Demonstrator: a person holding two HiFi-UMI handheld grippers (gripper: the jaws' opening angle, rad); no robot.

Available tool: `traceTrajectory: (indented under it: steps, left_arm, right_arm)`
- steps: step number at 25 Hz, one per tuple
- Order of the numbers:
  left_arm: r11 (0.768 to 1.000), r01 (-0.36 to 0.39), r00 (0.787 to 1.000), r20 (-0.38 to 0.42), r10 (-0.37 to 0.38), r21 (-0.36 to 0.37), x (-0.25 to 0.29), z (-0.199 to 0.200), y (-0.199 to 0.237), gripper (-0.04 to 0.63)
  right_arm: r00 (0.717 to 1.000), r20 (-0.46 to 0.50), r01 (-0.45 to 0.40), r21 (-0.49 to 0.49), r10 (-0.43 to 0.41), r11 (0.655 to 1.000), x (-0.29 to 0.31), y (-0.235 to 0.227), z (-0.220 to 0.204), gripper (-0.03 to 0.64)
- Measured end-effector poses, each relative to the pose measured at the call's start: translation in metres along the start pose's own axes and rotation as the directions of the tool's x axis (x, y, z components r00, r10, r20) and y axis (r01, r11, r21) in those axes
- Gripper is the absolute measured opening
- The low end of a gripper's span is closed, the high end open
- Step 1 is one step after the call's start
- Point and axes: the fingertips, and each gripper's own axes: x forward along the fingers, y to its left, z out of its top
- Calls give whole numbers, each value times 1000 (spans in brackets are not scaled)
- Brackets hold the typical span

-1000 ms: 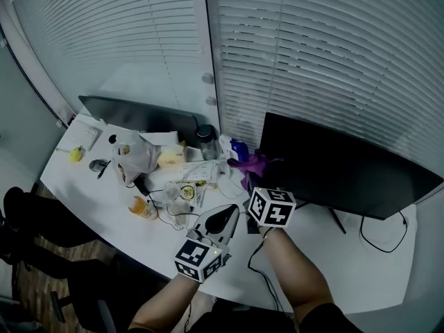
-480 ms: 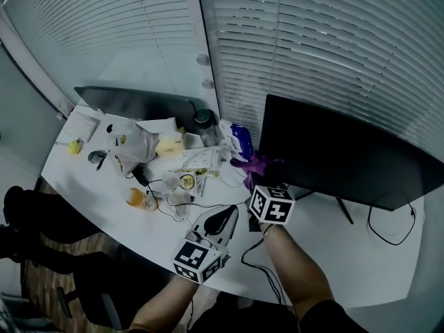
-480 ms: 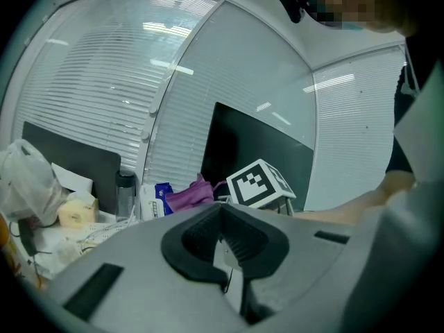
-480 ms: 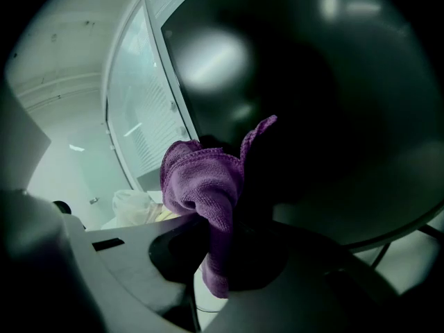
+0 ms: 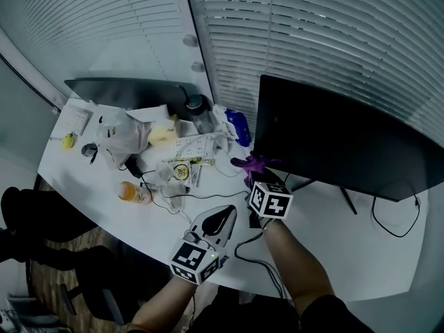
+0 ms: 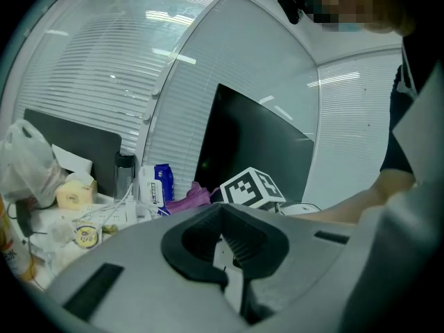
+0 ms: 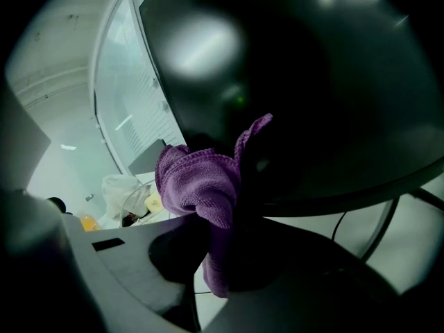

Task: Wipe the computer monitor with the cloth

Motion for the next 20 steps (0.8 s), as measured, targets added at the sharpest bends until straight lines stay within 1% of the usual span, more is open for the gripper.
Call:
traceTrajectory:
  steps: [8, 15, 20]
  left_arm:
    - [1000, 3, 1000, -21, -4, -17, 7, -12, 1, 3]
    - [1000, 20, 999, -37, -20, -17, 14, -15, -7, 3]
    - [999, 37, 999, -15, -37, 5, 19, -11, -16, 3]
  right_arm:
    - [999, -50, 20, 32, -18, 999, 7, -13, -19, 67]
    - [999, -40, 23, 41, -21, 999, 1, -23, -19, 67]
    - [999, -16, 38, 67, -37, 997, -12, -38, -14, 67]
